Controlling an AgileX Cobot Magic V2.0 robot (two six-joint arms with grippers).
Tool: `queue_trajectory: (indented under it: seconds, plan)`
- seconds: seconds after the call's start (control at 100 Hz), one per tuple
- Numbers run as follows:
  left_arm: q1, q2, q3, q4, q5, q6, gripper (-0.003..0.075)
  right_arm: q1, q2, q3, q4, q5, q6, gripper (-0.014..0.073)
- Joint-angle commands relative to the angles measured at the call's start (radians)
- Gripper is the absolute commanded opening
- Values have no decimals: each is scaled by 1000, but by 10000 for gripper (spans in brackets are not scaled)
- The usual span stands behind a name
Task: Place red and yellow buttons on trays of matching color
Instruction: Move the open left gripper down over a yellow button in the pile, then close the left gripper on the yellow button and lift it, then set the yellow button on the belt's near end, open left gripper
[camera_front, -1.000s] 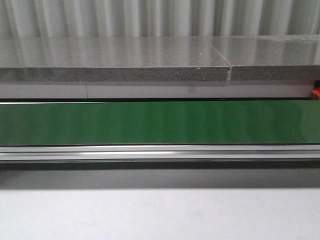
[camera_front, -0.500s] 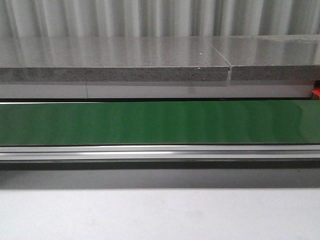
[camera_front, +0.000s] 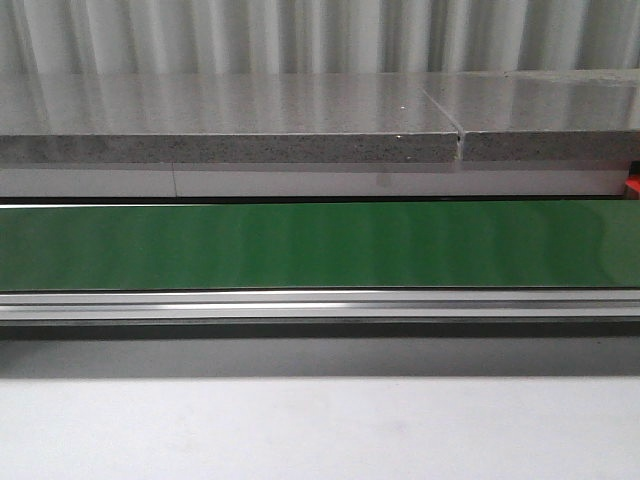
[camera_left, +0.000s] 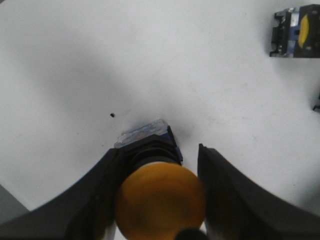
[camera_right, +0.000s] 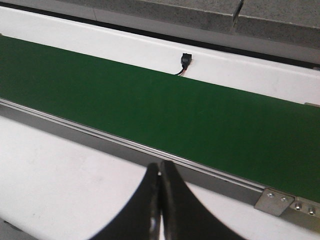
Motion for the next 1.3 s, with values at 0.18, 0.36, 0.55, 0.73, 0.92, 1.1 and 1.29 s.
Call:
queue_trajectory:
  seconds: [0.18,0.36,0.55,0.73,0.92,1.1,1.29]
  plan:
    - [-1,-186,-28,-22,8,34,186,0,3,-26,4,-65,-13,-106]
    - [-11,-267,-54,-26,66,51,186,0,3,-26,4,-65,-13,-106]
    - [-109,-291,-143,-14,156,51,186,0,3,-26,4,-65,-13,-106]
    - [-235,-293,-239,-12,213,51,186,0,3,-26,4,-65,-13,-106]
    - [-363,-291,-263,5,226,58,186,0,3,-26,4,-65,-13,-106]
    - [-445,-281,-263,5,213,58,186,0,3,-26,4,-65,-13,-106]
    - [-491,-231,-265,5,226,74,186,0,3,-26,4,-65,-13,-106]
